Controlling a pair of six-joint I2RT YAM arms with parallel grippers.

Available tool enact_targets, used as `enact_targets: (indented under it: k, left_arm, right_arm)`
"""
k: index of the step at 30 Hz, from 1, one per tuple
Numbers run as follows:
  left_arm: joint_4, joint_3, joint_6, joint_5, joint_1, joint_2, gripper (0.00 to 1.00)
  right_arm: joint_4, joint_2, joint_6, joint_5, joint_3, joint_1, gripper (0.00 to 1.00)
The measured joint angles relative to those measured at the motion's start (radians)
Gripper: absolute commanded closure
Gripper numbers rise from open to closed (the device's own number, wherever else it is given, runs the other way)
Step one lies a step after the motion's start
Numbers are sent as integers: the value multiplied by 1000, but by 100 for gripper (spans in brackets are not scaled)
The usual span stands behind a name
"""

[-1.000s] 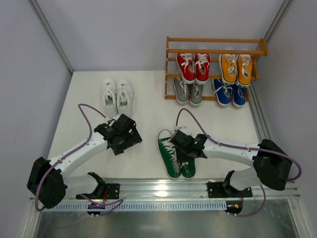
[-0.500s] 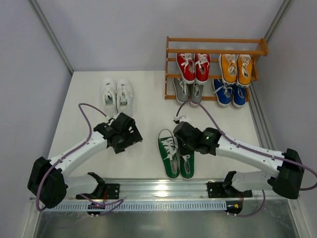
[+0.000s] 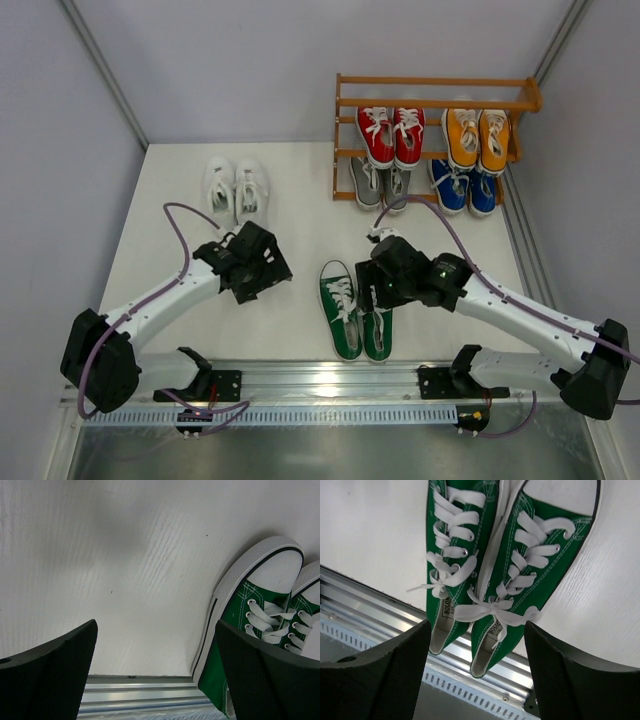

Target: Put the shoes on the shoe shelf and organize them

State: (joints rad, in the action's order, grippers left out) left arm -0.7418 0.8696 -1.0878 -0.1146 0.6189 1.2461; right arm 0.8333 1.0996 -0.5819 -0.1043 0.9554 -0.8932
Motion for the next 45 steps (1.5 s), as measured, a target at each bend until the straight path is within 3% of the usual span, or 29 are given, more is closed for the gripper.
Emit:
enact_targets:
  k: [13, 32, 45]
  left_arm:
    - [-43, -3, 0, 0, 0, -43, 3]
    - [-108, -84, -1, -1, -3, -168, 3]
    - [-143, -100, 0, -2, -8, -216, 3]
  right_arm:
    - [-56, 109, -171, 56, -102, -161, 20]
    - [-74, 205, -296, -4, -118, -240, 21]
    - [-89, 286, -326, -63, -108, -243, 31]
